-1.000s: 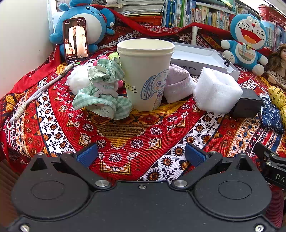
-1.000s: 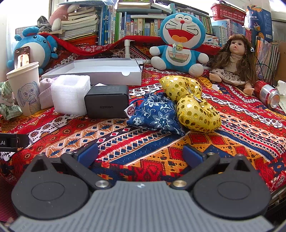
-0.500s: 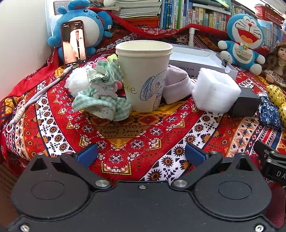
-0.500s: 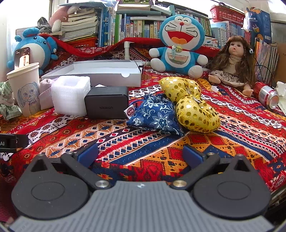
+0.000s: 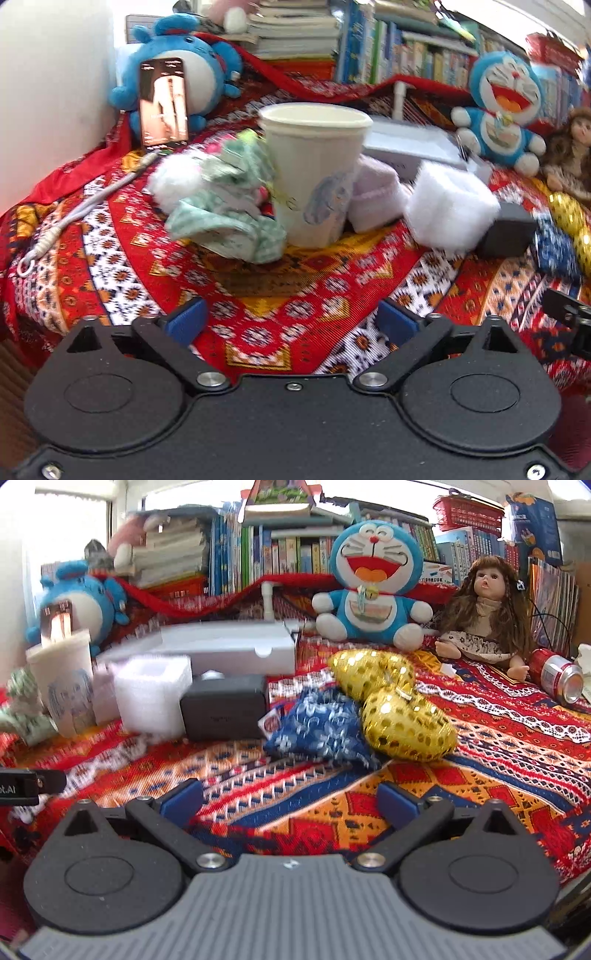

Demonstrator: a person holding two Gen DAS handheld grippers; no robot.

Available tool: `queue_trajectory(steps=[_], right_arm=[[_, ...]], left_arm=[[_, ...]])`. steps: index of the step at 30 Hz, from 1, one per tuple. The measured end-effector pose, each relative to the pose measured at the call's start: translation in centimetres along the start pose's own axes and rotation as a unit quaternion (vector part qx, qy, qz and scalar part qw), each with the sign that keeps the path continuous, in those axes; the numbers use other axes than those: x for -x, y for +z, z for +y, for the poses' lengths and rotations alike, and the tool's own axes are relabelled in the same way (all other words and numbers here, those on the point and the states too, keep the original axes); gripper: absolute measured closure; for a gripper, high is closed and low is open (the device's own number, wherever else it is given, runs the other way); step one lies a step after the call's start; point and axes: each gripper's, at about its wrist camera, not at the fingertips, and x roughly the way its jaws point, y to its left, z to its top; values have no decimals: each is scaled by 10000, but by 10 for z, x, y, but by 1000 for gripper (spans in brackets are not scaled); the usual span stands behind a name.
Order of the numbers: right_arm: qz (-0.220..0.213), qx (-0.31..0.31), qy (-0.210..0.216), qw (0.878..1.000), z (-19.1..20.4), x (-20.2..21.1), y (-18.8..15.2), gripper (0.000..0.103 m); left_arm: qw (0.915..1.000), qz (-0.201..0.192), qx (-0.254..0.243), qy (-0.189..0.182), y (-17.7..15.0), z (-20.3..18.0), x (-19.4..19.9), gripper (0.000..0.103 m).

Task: Organize soft objects
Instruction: 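Grasp the green-checked cloth with the left tool while the right tool grasps the gold bow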

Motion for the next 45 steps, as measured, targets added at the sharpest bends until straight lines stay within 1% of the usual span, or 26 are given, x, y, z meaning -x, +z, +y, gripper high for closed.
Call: queue_trajectory(steps=[2, 6, 8, 9, 10, 12, 14, 15, 19, 22, 26, 28, 31, 36, 39, 42, 45], right_arm=[[-164, 29, -63, 9998, -4, 4, 4, 0], [-438, 117, -250, 9987, -15, 9, 14, 2], [-524, 132, -370, 9979, -23, 10, 18, 4], [-554, 137, -440, 9974, -27, 10, 20, 5], [-568, 139, -509, 9970, -31, 10, 22, 7], [-588, 150, -623, 9962, -39, 9, 26, 9], [-611, 179, -707, 9955, -45, 7, 30, 12], [-616, 200, -740, 9952, -48, 6, 31, 13], [-564, 232, -813, 9948, -57, -2, 35, 18], [-456, 202, -787, 9957, -65, -12, 36, 20], [-348, 55, -596, 9976, -70, -22, 37, 20], [-267, -89, -448, 9986, -73, -27, 39, 20], [-148, -263, -349, 9989, -76, -37, 40, 20], [-80, -353, -312, 9989, -78, -48, 39, 20], [-71, -398, -302, 9987, -80, -51, 39, 20], [-47, -464, -288, 9985, -84, -54, 41, 20], [-26, -501, -322, 9982, -86, -58, 42, 20]], left_arm=[[9997, -188, 121, 63, 3, 5, 7, 9], [9959, -817, 162, 344, 10, 14, 22, 10], [9923, -1117, 166, 515, 13, 20, 26, 18], [9913, -1191, 173, 540, 15, 23, 26, 28], [9909, -1213, 205, 540, 18, 27, 26, 34], [9915, -1170, 338, 466, 23, 37, 22, 38], [9920, -1114, 438, 399, 28, 44, 16, 44], [9922, -1093, 460, 372, 29, 47, 13, 49], [9937, -964, 540, 200, 30, 55, 0, 60], [9935, -990, 554, 98, 30, 56, -4, 60], [9931, -1056, 513, 49, 32, 54, -8, 59], [9934, -1053, 453, 53, 32, 51, -11, 56], [9939, -1045, 349, 69, 32, 47, -15, 53], [9942, -1019, 304, 150, 33, 45, -21, 50], [9942, -1006, 364, 148, 34, 47, -25, 50], [9942, -988, 429, 45, 35, 48, -28, 51], [9944, -953, 447, 61, 35, 48, -32, 51]])
